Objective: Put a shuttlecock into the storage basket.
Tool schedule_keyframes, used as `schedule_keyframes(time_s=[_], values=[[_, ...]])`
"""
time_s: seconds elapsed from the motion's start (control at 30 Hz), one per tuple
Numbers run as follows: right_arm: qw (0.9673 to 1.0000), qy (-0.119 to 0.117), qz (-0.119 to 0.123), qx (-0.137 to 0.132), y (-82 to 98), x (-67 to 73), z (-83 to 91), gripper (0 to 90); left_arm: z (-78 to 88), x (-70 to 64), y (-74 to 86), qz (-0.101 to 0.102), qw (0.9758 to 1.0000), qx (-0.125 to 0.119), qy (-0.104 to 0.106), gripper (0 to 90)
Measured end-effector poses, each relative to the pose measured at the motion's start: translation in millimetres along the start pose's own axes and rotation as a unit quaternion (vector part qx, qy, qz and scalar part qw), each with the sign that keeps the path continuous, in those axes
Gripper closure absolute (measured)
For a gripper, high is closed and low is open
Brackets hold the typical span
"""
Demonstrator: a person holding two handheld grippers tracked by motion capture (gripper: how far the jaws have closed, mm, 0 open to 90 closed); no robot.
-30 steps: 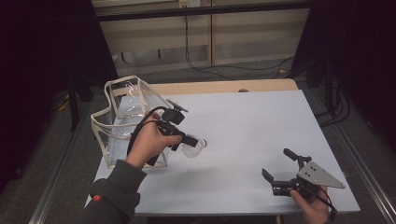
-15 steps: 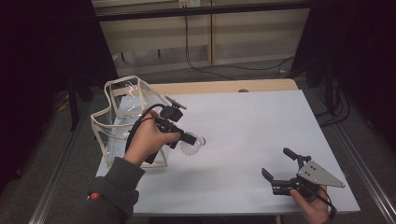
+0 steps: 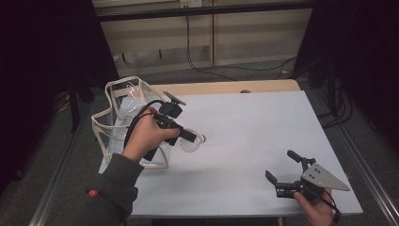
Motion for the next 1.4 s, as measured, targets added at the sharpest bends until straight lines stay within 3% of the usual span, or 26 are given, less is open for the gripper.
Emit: schedule_keyframes(time_s=[0.67,1.4], values=[[1.0,-0.002,0.001,0.0,-1.1,1.2,-0.5,1.3,28.3,0.0,-11.3,0.02,0.9996,-0.016,-0.01,88.9],[1.0,0.001,-0.002,-0.002,-1.5,-1.1,0.3,1.3,45.3,-1.4,-18.9,0.025,0.9992,-0.02,-0.023,89.0]])
Point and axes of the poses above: each handheld gripper's, and its own axes: z roughly backward along the jaws, y roughly out of its underside, x roughly to its left, the point moved 4 cm from there along -z, roughly forward along the jaws, and after that the axes turned 4 degrees about y, right-handed, at the moved point
